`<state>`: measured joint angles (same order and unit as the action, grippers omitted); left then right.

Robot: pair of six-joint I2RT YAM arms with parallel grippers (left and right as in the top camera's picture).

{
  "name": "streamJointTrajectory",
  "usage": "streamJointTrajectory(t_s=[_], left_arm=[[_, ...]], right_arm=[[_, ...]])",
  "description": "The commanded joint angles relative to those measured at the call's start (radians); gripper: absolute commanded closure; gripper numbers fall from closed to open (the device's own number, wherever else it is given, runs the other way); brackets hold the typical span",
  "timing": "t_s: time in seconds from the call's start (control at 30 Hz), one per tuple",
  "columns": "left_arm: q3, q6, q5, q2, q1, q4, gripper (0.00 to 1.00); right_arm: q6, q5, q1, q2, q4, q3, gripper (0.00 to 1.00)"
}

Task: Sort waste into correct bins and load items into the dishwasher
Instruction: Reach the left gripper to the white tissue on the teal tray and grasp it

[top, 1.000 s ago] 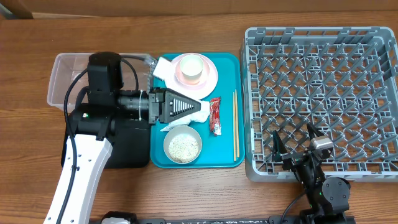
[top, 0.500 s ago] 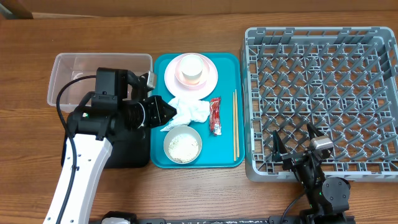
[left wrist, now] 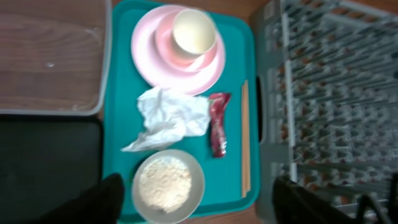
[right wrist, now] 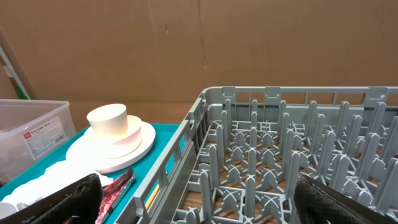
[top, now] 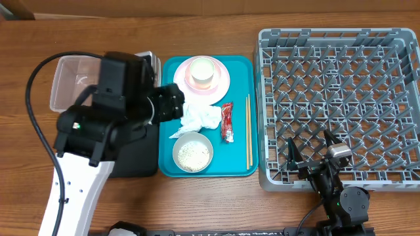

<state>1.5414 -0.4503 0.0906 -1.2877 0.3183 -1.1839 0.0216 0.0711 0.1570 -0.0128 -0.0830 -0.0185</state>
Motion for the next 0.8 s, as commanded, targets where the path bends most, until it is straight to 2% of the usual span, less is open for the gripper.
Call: streamJointTrajectory(t_s=[0.0,0.27,0.47,0.77], left_arm=[[0.015,-0.03,-0.135,-0.051,0.05,-0.043,0.15],[0.015,-0.025,-0.072,-0.29,0.075,-0.07,0.01],[0.015,-0.026,0.008,-0.434,0.076,-0.064,0.0],[0.013,-0.026,-0.051,-0.581,0.108,-0.033,0.03]], right_arm=[[-0.007,-0.001,-0.002,0.01,0.005,0.011,0.0],[-0.007,-0.001,-0.002,0.01,0.005,0.011,0.0],[-0.007,-0.001,-0.002,0.01,0.005,0.011,0.0],[-0.007,-0.001,-0.002,0.01,0.005,0.011,0.0]])
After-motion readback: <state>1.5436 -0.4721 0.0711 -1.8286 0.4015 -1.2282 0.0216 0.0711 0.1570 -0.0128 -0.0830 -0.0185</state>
